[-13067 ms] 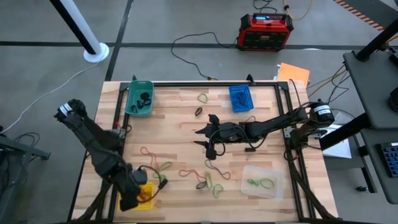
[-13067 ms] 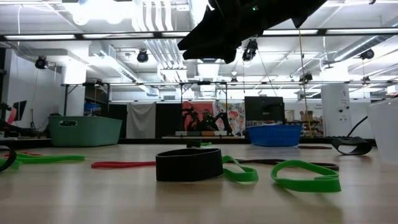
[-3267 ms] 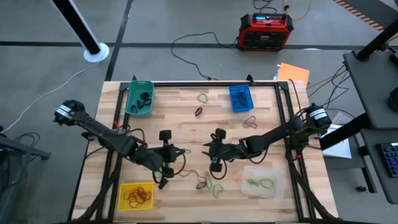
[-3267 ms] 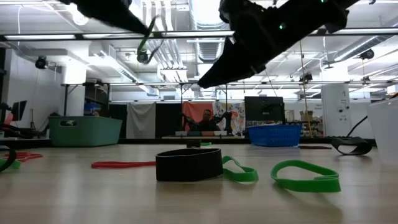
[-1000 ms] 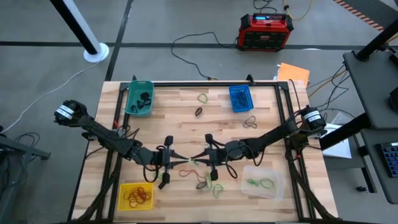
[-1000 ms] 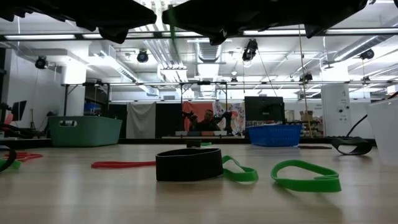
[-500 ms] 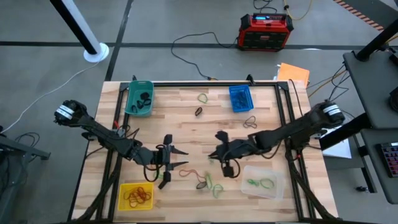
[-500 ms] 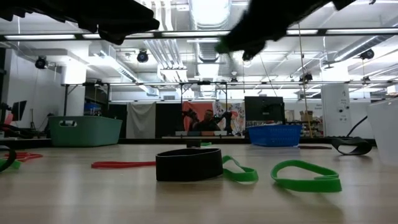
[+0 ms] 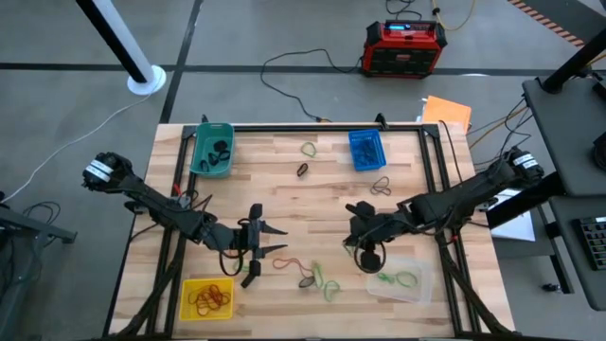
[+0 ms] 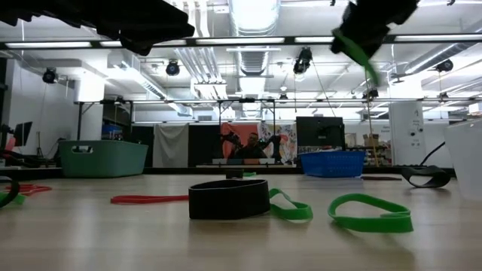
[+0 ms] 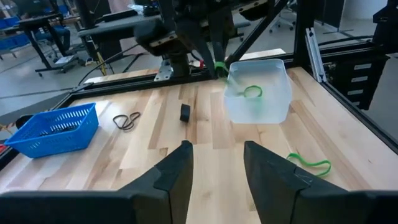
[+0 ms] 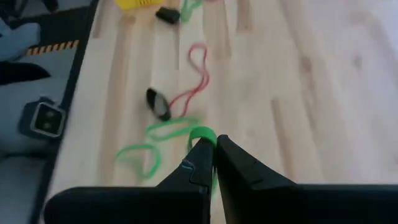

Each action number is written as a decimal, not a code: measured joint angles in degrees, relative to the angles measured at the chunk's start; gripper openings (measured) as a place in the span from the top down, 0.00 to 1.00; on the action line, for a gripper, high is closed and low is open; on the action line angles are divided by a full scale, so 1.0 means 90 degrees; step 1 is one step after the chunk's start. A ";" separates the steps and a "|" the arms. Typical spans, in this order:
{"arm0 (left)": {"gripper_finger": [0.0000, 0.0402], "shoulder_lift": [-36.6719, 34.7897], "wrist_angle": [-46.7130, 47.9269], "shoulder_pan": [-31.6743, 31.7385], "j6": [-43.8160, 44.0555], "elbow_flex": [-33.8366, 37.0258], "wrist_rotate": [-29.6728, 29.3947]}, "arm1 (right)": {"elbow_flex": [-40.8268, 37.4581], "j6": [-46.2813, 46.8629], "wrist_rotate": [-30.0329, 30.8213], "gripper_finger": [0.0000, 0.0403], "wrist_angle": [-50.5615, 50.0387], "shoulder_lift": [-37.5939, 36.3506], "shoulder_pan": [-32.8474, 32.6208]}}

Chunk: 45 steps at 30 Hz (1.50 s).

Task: Sort rubber bands into baskets
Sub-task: Put the green rubber band into the transparent bin, then put the thick black rubber band into the light blue bin

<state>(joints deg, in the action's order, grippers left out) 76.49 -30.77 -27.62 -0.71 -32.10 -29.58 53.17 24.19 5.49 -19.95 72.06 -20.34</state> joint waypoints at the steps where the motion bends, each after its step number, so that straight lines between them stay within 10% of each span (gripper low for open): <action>1: 0.68 0.0000 0.0018 -0.0001 0.0039 0.0000 -0.0001 | 0.0000 0.0282 -0.0142 0.98 -0.0183 -0.0012 -0.0024; 17: 0.68 0.0002 0.0063 0.0041 0.0094 -0.0002 -0.0002 | 0.0000 0.4017 -0.2066 0.98 -0.3072 -0.0015 -0.0985; 38: 0.68 0.0005 0.0313 0.0034 0.0330 -0.0002 0.0018 | -0.0002 0.4650 -0.1420 0.74 -0.3465 0.0040 -0.1214; 45: 0.68 0.0005 0.1173 0.0035 0.1019 -0.0002 0.1087 | -0.0005 0.3787 -0.0254 0.67 -0.3059 0.0040 -0.1188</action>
<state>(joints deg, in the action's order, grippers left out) 76.53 -20.22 -27.30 8.46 -32.12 -19.80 53.12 58.28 3.21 -47.48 72.42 -31.03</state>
